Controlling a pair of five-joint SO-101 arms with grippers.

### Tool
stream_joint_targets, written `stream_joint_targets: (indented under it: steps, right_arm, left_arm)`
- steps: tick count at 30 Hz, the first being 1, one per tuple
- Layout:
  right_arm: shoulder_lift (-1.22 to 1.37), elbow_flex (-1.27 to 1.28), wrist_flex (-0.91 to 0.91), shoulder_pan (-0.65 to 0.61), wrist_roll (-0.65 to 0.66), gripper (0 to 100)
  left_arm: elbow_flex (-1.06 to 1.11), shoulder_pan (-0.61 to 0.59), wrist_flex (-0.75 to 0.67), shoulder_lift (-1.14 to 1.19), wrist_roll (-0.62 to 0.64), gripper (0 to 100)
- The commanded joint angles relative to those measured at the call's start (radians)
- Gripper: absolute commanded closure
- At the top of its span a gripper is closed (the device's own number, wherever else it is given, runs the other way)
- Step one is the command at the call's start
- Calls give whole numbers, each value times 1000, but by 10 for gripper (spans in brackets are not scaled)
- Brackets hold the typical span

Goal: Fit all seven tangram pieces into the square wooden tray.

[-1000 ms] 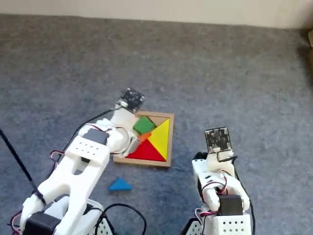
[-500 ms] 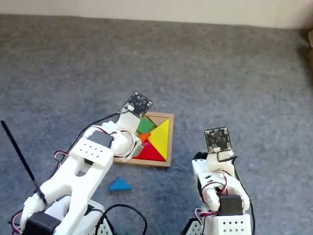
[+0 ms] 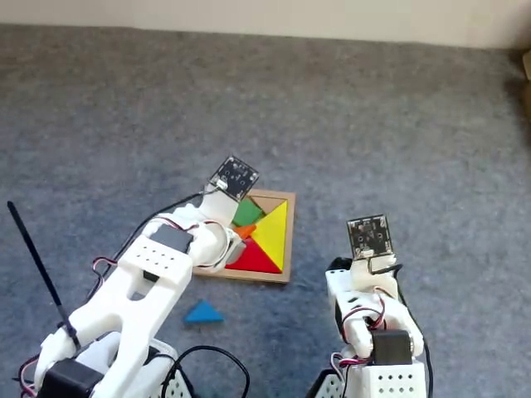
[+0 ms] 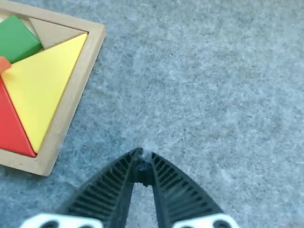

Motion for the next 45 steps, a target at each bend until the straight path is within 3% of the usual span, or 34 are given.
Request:
stream_joint_targets:
  steps: [1, 5, 13, 15, 20, 32, 39, 45]
  right_arm:
    - [-19, 102, -2, 13, -2, 995]
    - [-19, 102, -2, 13, -2, 995]
    - [-19, 102, -2, 13, -3, 995]
    - [-19, 102, -2, 13, -3, 995]
    - [-19, 102, -2, 13, -2, 995]
    - [-19, 102, -2, 15, -2, 995]
    - [-19, 102, -2, 15, -2, 995]
    - [-19, 102, -2, 15, -2, 995]
  left_arm:
    - [-15, 12, -12, -8, -2, 764]
    - [-99, 12, 52, 65, -2, 764]
    - [-444, 10, 278, 460, -2, 772]
    - [-479, 10, 296, 490, -8, 815]
    - [-512, 15, 331, 463, -8, 921]
    - [-519, 12, 368, 407, 2, 995]
    - [-519, -48, 393, 266, 163, 995]
    - [-526, -91, 387, 289, 244, 995]
